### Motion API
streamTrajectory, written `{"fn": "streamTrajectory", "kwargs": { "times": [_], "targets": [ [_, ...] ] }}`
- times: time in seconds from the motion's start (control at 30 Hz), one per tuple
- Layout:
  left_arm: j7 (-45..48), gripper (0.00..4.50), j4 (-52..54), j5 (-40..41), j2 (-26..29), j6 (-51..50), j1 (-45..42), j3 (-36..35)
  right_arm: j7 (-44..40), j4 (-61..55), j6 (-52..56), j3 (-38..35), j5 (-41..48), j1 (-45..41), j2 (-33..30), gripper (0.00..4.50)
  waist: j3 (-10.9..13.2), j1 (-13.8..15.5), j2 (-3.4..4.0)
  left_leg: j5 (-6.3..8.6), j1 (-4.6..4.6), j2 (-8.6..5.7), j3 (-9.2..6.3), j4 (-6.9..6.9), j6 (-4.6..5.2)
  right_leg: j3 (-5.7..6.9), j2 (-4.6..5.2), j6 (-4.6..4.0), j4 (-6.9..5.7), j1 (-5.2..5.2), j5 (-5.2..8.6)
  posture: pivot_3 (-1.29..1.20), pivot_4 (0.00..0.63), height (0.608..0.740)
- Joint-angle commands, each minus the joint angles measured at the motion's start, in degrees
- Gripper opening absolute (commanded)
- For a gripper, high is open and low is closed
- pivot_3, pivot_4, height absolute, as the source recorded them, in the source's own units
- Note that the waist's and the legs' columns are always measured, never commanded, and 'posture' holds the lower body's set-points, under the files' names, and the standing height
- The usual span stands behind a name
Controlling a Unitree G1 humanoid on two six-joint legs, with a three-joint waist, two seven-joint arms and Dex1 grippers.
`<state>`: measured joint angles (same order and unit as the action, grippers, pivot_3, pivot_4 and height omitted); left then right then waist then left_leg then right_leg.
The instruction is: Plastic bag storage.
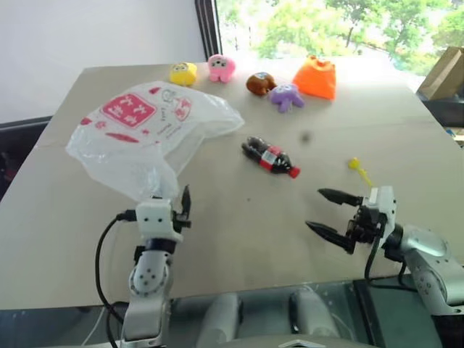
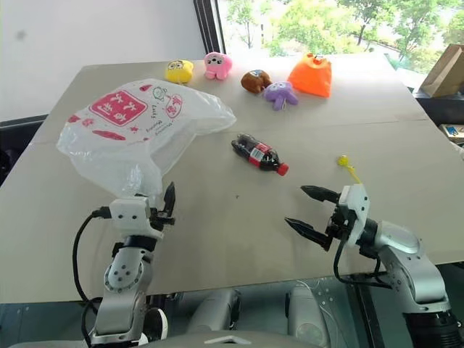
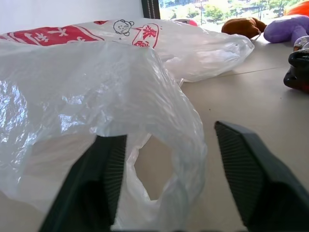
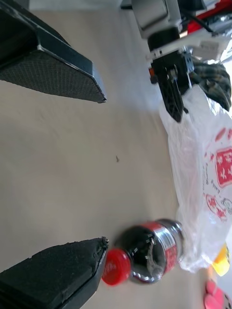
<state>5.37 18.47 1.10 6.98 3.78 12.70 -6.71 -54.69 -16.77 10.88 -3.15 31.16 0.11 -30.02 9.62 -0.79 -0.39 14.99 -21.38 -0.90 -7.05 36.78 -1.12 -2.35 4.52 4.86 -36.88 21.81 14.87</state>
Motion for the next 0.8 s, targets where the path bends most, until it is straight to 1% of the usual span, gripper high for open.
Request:
{"fn": "streamTrajectory", "kwargs": {
  "times": [0.03,0.07,0.17,0.3,0.4,0.5,0.57,0.6,0.67,0.8],
  "targets": [
    [-0.6,0.48,4.8,2.2,-0.4,-0.3,0.0,-1.5,5.0,-0.1,0.3,0.1,-1.8,-3.6,2.1,4.5,0.0,0.0,0.0,0.0,0.0,0.0,0.0,0.0,0.0,0.0,0.0,0.0,0.0,0.0,0.0,0.0,0.15,0.74],
    [-0.9,0.09,5.3,2.6,-0.5,-1.1,-0.7,-1.9,6.8,0.5,0.7,0.7,-3.3,-5.2,2.7,4.5,0.0,0.0,0.0,0.0,0.0,0.0,0.0,0.0,0.0,0.0,0.0,0.0,0.0,0.0,0.0,0.0,0.15,0.74],
    [-1.6,0.09,6.1,3.5,-0.6,-2.7,-2.4,-2.6,11.6,2.6,3.7,4.2,-8.8,-12.0,3.7,4.5,0.0,-0.1,0.01,0.0,0.0,-0.01,0.0,0.04,0.0,0.01,-0.01,0.0,-0.04,0.0,-0.01,0.0,0.15,0.74],
    [-1.8,0.09,5.6,3.5,-0.6,-3.1,-2.6,-3.0,14.1,7.2,7.3,8.9,-13.2,-21.4,5.9,4.5,0.0,-0.3,0.02,-0.01,0.04,0.01,0.01,0.09,-0.01,-0.03,-0.05,0.0,-0.12,0.02,-0.03,0.0,0.15,0.74],
    [-2.3,0.09,5.5,3.4,-0.7,-2.9,-2.1,-3.6,16.6,14.9,10.6,13.0,-18.4,-29.4,7.8,4.5,0.0,-0.2,0.02,-0.01,0.03,0.02,-0.03,0.07,-0.01,-0.01,-0.05,-0.02,-0.13,0.03,-0.02,0.0,0.15,0.74],
    [-3.3,0.09,5.8,3.0,-1.0,-2.7,-1.4,-4.4,15.1,22.9,12.1,17.6,-22.6,-36.1,8.9,4.5,0.0,-0.2,0.02,-0.01,-0.04,-0.02,-0.02,0.06,-0.03,-0.02,-0.02,-0.02,-0.11,0.1,-0.03,0.0,0.15,0.74],
    [-3.8,0.09,6.2,2.9,-1.4,-2.7,-0.7,-4.7,15.1,27.1,13.2,18.5,-23.7,-39.3,10.4,4.5,0.0,-0.1,0.02,-0.02,-0.25,-0.02,-0.02,0.06,-0.04,-0.02,-0.01,-0.03,-0.12,0.34,-0.04,0.0,0.15,0.74],
    [-3.3,0.09,6.6,3.9,-1.6,-2.2,-0.1,-4.6,15.4,29.1,14.1,18.6,-24.0,-40.6,11.4,4.5,0.0,-0.1,0.02,-0.14,-0.4,-0.03,-0.03,0.07,-0.24,-0.01,-0.01,-0.04,-0.15,0.5,-0.04,0.0,0.15,0.74],
    [-2.3,0.09,7.5,5.1,-2.1,-0.7,1.3,-4.4,15.9,33.3,15.3,19.3,-25.5,-42.9,12.9,4.5,0.0,-0.2,0.01,-0.16,-0.56,-0.04,0.03,0.07,-0.27,-0.07,0.02,-0.04,-0.22,0.72,-0.04,0.0,0.15,0.74],
    [-4.7,0.09,8.0,4.5,-3.6,0.0,3.0,-5.9,17.4,39.2,15.4,19.6,-27.9,-45.6,15.5,4.5,0.0,-0.9,0.0,-0.15,-0.57,-0.03,0.1,0.04,-0.26,-0.14,0.02,-0.05,-0.3,0.82,-0.05,0.0,0.15,0.74]
  ]
}}
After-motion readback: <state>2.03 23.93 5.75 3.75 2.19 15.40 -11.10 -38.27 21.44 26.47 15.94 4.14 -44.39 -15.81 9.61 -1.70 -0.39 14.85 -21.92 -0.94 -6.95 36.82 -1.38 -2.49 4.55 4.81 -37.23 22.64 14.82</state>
